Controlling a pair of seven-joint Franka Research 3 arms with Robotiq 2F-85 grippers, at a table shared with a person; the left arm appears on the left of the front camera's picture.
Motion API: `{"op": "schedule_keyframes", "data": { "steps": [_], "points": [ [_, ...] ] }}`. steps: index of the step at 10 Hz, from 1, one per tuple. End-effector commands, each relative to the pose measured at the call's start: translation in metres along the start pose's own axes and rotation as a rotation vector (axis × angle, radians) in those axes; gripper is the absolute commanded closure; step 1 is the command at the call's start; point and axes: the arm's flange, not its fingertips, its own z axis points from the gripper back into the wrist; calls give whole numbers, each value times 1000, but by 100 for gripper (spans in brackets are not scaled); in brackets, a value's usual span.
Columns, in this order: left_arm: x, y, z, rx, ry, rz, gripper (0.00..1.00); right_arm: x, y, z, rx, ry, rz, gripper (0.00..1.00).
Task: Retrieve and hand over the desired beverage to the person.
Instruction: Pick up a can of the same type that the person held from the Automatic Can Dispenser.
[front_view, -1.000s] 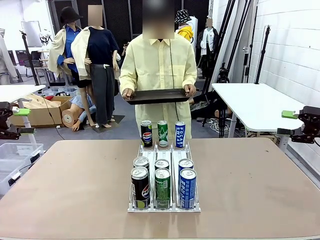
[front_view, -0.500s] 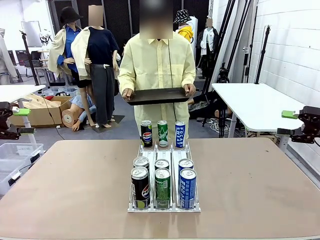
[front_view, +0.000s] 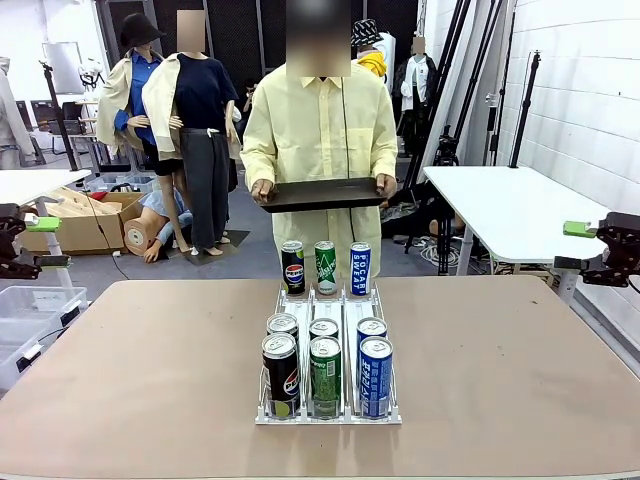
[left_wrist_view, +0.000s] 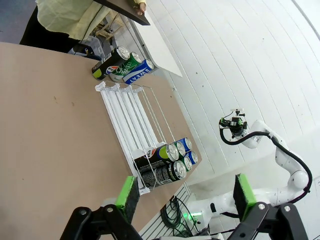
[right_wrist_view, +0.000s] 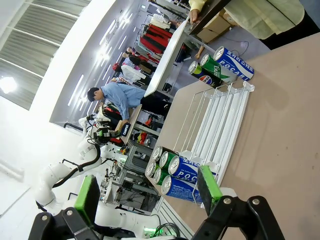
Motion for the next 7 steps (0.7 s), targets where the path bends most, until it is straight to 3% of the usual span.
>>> {"op": "schedule_keyframes", "data": {
  "steps": [1, 7],
  "points": [
    [-1, -1, 1, -16, -10, 6, 0, -3, 0, -1, 13, -9, -7, 0],
    [-1, -1, 1, -16, -10, 6, 0, -3, 0, -1, 13, -9, -7, 0]
  ]
}}
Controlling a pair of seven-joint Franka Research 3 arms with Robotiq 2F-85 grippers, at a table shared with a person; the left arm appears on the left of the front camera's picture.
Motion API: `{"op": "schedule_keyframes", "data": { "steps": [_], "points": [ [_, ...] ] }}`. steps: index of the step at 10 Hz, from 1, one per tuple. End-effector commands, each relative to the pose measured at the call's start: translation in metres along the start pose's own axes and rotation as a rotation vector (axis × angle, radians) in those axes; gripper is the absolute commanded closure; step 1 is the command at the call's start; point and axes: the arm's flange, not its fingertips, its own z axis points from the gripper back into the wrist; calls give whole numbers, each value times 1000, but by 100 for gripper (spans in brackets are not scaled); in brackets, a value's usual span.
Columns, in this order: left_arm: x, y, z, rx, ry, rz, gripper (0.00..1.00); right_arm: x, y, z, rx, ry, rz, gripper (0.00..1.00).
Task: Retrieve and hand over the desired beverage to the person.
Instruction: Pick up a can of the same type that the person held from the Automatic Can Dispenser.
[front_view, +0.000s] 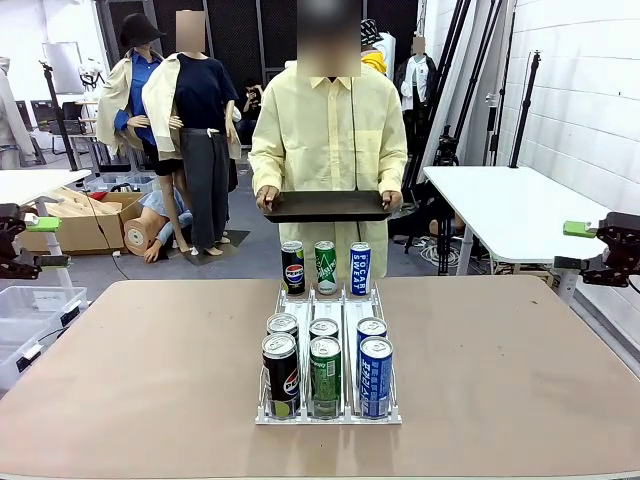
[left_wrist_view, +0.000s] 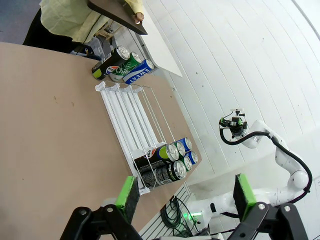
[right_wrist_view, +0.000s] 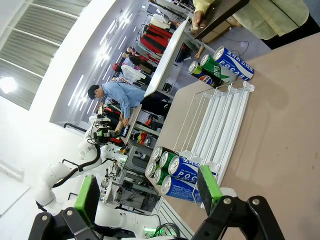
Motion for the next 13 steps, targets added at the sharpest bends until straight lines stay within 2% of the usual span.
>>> {"op": "schedule_keyframes", "data": {
  "steps": [1, 13],
  "points": [
    [-1, -1, 1, -16, -10, 6, 0, -3, 0, -1, 13, -9, -7, 0],
    [-1, -1, 1, -16, -10, 6, 0, -3, 0, -1, 13, -9, -7, 0]
  ]
}}
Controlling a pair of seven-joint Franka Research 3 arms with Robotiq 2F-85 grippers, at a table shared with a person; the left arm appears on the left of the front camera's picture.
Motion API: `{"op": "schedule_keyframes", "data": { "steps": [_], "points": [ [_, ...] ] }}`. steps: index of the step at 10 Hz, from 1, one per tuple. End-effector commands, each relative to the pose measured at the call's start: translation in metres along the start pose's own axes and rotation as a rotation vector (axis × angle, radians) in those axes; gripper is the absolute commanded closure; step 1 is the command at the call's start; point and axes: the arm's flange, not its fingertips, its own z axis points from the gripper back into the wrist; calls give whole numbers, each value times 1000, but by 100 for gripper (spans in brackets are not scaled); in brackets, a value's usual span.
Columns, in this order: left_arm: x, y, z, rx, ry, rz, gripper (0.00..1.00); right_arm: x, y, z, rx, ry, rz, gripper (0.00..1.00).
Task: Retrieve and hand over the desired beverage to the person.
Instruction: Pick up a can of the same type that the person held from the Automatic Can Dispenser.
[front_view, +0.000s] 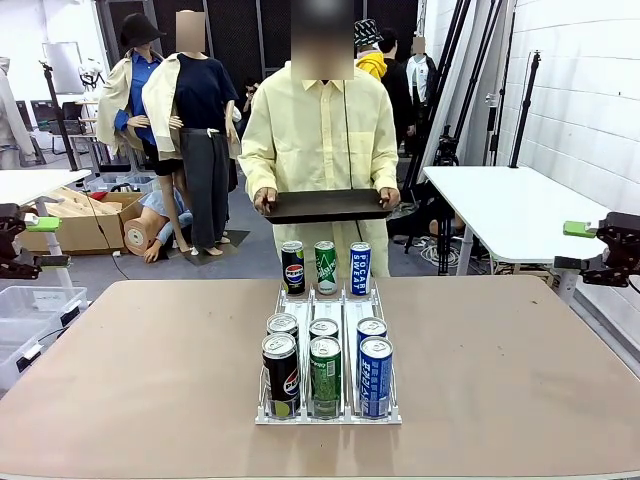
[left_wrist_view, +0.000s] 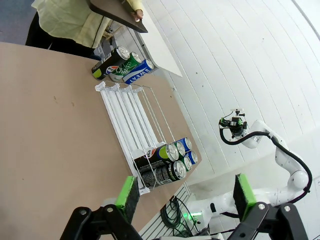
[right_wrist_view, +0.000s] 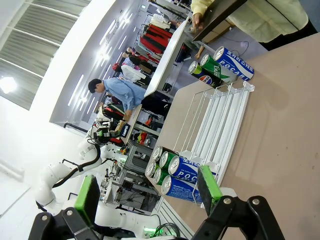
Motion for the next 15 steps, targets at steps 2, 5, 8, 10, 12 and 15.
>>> {"op": "schedule_keyframes", "data": {
  "steps": [2, 5, 8, 10, 12, 15],
  "points": [
    [-1, -1, 1, -16, -10, 6, 0, -3, 0, -1, 13, -9, -7, 0],
    [-1, -1, 1, -16, -10, 6, 0, -3, 0, -1, 13, -9, -7, 0],
    [-1, -1, 1, -16, -10, 6, 0, -3, 0, -1, 13, -9, -7, 0],
    [-1, -1, 1, -16, -10, 6, 0, -3, 0, -1, 13, -9, -7, 0],
    [-1, -1, 1, -16, -10, 6, 0, -3, 0, -1, 13, -9, -7, 0],
    [-1, -1, 1, -16, -10, 6, 0, -3, 0, -1, 13, -9, -7, 0]
  ]
}}
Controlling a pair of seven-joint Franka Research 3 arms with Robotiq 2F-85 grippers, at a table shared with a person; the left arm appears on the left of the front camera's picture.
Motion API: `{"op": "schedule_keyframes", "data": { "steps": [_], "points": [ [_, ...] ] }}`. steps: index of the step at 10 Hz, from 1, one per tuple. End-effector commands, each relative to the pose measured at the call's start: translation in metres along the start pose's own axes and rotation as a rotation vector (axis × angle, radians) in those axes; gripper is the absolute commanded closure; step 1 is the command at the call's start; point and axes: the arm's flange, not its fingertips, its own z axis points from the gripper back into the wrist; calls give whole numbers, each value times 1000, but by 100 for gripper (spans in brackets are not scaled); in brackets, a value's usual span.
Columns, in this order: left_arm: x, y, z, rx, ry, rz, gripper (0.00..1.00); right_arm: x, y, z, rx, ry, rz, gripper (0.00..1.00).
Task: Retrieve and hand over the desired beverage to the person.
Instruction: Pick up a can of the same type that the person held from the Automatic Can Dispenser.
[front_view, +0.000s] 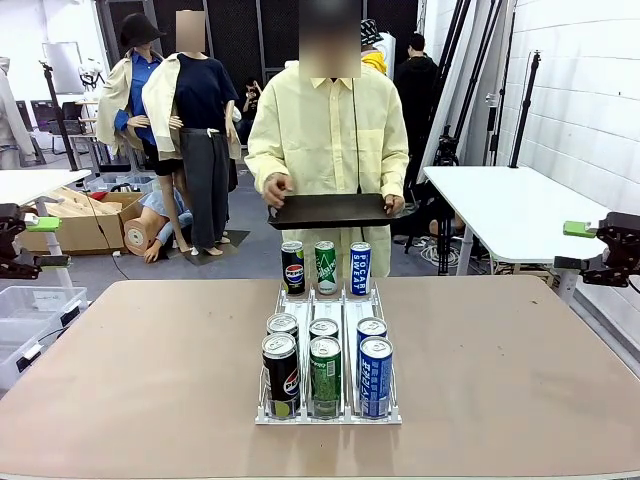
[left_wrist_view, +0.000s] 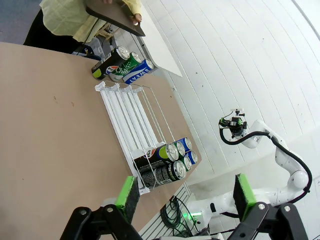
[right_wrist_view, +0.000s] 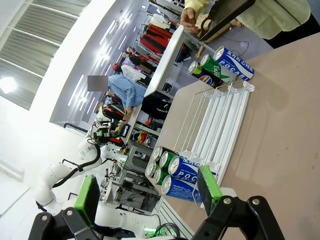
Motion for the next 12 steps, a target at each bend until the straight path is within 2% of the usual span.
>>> {"op": "schedule_keyframes", "data": {
  "steps": [1, 12],
  "points": [
    [-1, -1, 1, -15, -11, 6, 0, -3, 0, -1, 13, -9, -7, 0],
    [-1, -1, 1, -15, -11, 6, 0, -3, 0, -1, 13, -9, -7, 0]
  ]
}}
